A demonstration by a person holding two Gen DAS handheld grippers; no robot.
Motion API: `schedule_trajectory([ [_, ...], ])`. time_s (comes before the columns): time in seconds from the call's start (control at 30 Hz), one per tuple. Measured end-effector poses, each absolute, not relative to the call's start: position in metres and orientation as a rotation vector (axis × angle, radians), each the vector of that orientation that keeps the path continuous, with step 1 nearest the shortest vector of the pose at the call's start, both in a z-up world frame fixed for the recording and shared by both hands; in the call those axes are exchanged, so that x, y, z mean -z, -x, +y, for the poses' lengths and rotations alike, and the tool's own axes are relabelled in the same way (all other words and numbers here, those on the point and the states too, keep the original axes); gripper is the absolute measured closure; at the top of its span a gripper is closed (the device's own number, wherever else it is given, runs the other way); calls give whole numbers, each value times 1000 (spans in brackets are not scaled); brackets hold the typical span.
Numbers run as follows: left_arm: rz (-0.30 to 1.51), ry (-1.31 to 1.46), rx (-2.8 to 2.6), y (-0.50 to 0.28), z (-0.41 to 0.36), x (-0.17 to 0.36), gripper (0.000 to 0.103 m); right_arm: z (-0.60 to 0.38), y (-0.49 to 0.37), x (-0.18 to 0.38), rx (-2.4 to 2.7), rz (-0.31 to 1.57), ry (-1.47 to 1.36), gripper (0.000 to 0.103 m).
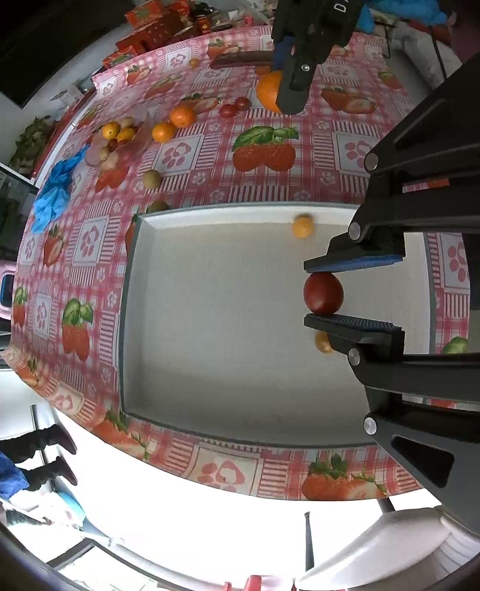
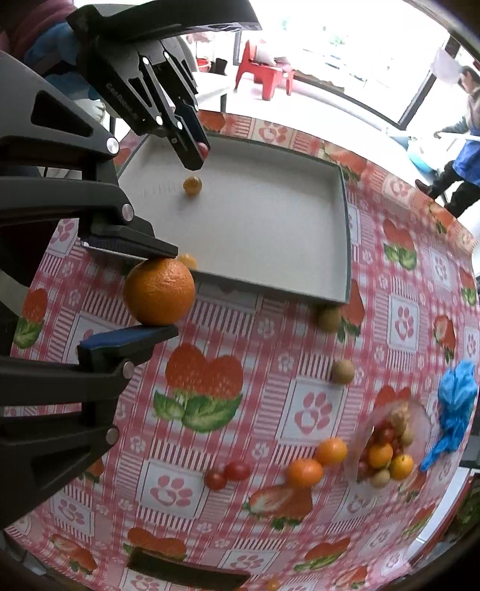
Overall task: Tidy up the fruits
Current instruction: 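Carry the cherry tomato and mandarin over the white tray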
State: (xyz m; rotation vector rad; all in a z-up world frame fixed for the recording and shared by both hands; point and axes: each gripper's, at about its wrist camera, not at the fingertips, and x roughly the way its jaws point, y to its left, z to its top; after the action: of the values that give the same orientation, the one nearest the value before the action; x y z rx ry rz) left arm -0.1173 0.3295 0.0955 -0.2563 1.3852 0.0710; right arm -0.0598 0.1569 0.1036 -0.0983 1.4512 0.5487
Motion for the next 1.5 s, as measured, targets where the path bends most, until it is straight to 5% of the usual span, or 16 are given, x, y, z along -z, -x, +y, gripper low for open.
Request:
schedule_trajectory([
  [1.5, 1444, 250, -110, 125, 357, -64, 80, 247, 67, -69, -652, 1528, 157, 65],
])
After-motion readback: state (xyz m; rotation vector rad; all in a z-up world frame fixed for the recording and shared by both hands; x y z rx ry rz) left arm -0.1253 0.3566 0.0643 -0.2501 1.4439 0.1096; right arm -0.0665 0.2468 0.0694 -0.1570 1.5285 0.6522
